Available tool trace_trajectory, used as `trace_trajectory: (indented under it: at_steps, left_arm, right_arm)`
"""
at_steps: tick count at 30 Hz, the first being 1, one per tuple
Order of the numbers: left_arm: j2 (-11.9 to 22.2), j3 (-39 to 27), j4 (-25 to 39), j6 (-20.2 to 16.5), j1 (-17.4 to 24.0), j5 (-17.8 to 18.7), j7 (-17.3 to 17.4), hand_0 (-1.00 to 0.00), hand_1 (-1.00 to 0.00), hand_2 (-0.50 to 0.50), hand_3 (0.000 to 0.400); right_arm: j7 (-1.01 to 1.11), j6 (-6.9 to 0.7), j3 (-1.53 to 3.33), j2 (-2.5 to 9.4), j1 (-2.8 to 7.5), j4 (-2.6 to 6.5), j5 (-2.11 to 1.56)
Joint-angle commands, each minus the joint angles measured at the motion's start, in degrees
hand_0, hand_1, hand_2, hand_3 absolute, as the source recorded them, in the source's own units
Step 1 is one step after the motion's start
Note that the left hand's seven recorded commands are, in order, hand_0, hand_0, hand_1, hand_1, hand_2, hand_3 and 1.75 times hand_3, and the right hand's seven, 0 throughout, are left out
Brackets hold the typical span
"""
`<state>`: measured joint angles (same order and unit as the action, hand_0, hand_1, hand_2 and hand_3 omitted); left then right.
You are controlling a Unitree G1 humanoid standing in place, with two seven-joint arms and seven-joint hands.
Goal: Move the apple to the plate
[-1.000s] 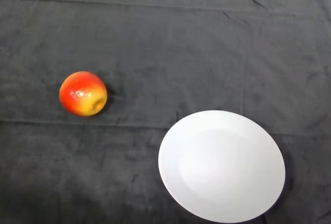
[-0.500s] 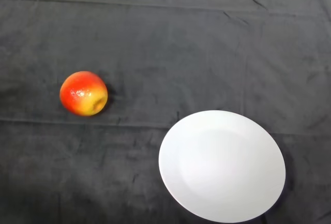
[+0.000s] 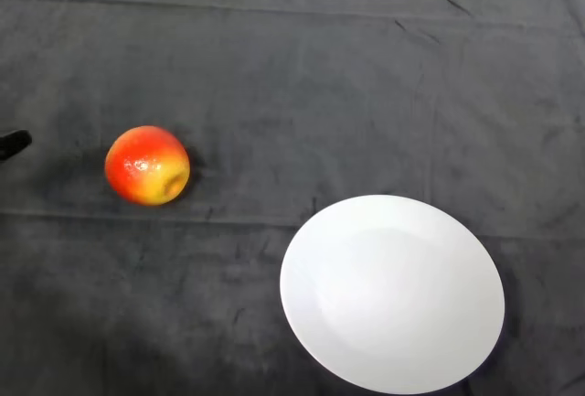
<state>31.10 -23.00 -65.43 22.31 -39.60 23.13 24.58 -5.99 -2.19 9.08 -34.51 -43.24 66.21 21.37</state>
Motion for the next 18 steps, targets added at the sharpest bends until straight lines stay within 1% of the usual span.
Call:
trace_trajectory:
  at_steps: [1,8,13,18]
  left_arm:
    - [-1.1,1.2,-0.8,-0.8,-1.3,-1.7,1.4,0.0,0.0,0.0,0.0]
    - [-2.7,3.3,-1.5,-1.2,-1.6,-3.4,4.9,0.0,0.0,0.0,0.0]
    - [-4.2,5.2,-1.7,-1.4,-2.0,-5.0,6.4,0.0,0.0,0.0,0.0]
    - [-6.2,7.6,-1.3,-1.2,-2.3,-7.2,7.0,0.0,0.0,0.0,0.0]
  right_arm:
    - [0.1,-0.38,-0.36,-0.21,1.51,0.74,-0.34]
    - [0.1,-0.39,-0.36,-0.21,1.51,0.73,-0.34]
    - [0.1,-0.4,-0.36,-0.21,1.52,0.72,-0.34]
    - [0.1,-0.41,-0.36,-0.21,1.52,0.7,-0.33]
